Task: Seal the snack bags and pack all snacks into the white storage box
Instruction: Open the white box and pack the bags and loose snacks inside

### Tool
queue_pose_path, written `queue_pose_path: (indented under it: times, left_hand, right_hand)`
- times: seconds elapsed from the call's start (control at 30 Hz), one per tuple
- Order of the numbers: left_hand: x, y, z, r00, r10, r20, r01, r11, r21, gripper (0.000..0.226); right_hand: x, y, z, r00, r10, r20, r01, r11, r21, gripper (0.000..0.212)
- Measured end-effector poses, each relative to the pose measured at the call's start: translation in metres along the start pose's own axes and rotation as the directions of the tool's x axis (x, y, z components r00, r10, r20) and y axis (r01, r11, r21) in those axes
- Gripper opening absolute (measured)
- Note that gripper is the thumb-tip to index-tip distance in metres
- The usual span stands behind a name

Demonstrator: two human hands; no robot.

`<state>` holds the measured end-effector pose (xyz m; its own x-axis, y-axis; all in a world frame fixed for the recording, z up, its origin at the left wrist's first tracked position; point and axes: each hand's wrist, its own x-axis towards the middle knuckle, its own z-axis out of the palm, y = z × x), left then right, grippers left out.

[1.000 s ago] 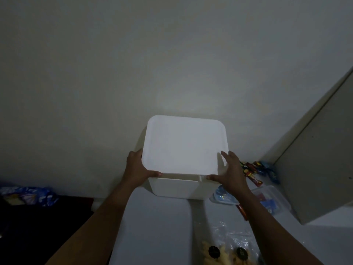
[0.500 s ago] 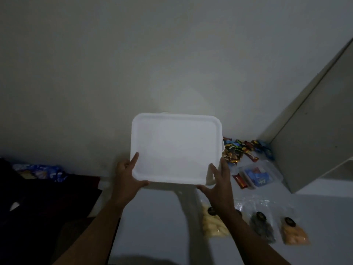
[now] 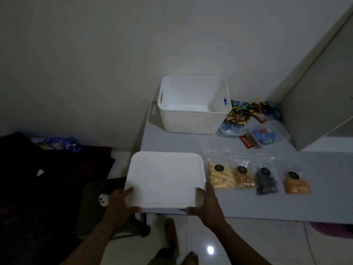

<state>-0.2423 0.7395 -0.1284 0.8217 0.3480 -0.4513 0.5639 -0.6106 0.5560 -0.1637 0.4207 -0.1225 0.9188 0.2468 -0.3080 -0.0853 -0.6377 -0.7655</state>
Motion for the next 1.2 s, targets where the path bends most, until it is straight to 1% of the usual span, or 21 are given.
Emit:
queue_pose_path:
  times: [0.07,0.17,0.2,0.27,0.33,0.4,0.47,0.5,0.57,0.63,0.7,0.77,0.8,0.9,1.0,1.2]
  left_hand:
    - [0.001,-0.003,0.001,0.999,-0.023,0.027,0.022,0.999,0.038,0.092]
    - [0.009,-0.001,0.001,0.999,-0.036,0.034,0.035,0.999,0.04,0.093]
    - [0.013,0.0,0.001,0.998,-0.043,0.039,0.041,0.998,0.04,0.094]
    - [0.019,0.002,0.002,0.996,-0.062,0.067,0.06,0.998,0.03,0.096]
    - [0.022,0.005,0.004,0.995,-0.064,0.074,0.063,0.998,0.02,0.094]
    - [0.022,0.008,0.008,0.997,-0.055,0.048,0.054,0.998,0.031,0.084]
    - [0.021,0.009,0.01,0.999,-0.043,0.024,0.043,0.999,0.022,0.075]
    - [0.021,0.009,0.011,0.999,-0.041,0.022,0.04,0.999,0.019,0.074]
    - [0.02,0.009,0.01,0.999,-0.03,0.033,0.029,0.999,0.023,0.074]
    - [0.02,0.01,0.008,0.999,-0.02,0.047,0.017,0.998,0.057,0.075]
    - [0.02,0.016,0.003,0.999,-0.003,0.036,-0.003,0.987,0.162,0.073]
    - [0.024,0.023,0.001,0.999,0.045,0.02,-0.049,0.967,0.252,0.07]
    - [0.027,0.028,0.001,0.997,0.074,0.017,-0.076,0.96,0.27,0.069]
    - [0.037,0.047,0.005,0.988,0.15,0.029,-0.152,0.959,0.241,0.068]
    - [0.045,0.076,0.011,0.974,0.22,0.047,-0.225,0.951,0.212,0.069]
    - [0.06,0.158,0.04,0.934,0.337,0.117,-0.353,0.922,0.16,0.069]
  right_hand:
    - [-0.004,0.001,0.002,1.0,0.028,0.014,-0.028,0.999,0.04,0.097]
    - [0.001,-0.004,0.004,1.0,0.009,0.013,-0.009,1.0,0.022,0.081]
    - [0.004,-0.004,0.004,1.0,0.005,0.012,-0.005,1.0,0.006,0.079]
    - [0.012,-0.001,0.008,1.0,-0.007,0.024,0.009,0.997,-0.081,0.073]
    - [0.018,0.0,0.012,0.999,0.0,0.034,0.006,0.985,-0.175,0.058]
    - [0.019,0.001,0.018,0.999,0.033,0.005,-0.031,0.977,-0.213,0.037]
    - [0.017,-0.001,0.027,1.0,0.007,-0.021,-0.012,0.969,-0.246,0.011]
    - [0.015,-0.003,0.031,1.0,-0.012,-0.011,0.009,0.958,-0.287,0.003]
    - [0.013,-0.007,0.037,1.0,-0.011,0.026,0.02,0.934,-0.358,0.006]
    - [0.013,-0.008,0.036,0.999,0.023,0.033,-0.009,0.929,-0.369,0.006]
    - [0.015,-0.01,0.034,0.998,0.051,0.023,-0.039,0.93,-0.365,0.02]
    - [0.018,-0.017,0.031,0.995,0.092,-0.023,-0.095,0.937,-0.335,0.034]
    - [0.019,-0.02,0.03,0.993,0.106,-0.055,-0.118,0.94,-0.32,0.037]
    - [0.025,-0.023,0.023,0.984,0.089,-0.151,-0.128,0.954,-0.271,0.035]
    - [0.028,-0.027,0.006,0.963,0.11,-0.248,-0.164,0.964,-0.207,0.031]
    - [0.034,-0.017,-0.055,0.901,0.162,-0.403,-0.236,0.962,-0.141,0.03]
